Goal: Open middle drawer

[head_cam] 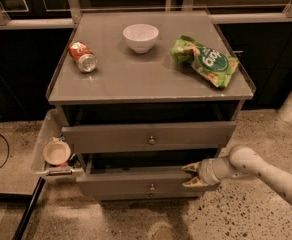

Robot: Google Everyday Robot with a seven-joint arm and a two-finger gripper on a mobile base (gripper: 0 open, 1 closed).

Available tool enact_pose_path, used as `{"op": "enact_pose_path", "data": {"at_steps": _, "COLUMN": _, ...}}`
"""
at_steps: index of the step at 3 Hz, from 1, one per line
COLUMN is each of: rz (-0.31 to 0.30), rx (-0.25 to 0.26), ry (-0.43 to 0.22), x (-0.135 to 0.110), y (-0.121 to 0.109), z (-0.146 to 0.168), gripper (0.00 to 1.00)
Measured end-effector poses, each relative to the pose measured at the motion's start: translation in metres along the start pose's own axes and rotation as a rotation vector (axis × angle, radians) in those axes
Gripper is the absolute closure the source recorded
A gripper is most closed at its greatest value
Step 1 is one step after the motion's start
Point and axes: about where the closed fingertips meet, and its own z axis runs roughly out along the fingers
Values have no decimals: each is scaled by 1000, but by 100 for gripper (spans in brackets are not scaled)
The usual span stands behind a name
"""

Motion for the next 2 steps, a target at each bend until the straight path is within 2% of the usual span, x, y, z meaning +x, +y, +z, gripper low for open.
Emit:
{"op": "enact_pose_path", "data": {"at_steps": 1, "rz": 0, "rx": -2, "ry": -2, "x": -1, "y": 3, "z": -2, "gripper": 100}}
{"op": "enact_pose_path", "data": {"at_steps": 2, "rz": 2, "rx": -7, "ry": -3, "x": -1, "y": 13, "z": -7, "gripper": 82}}
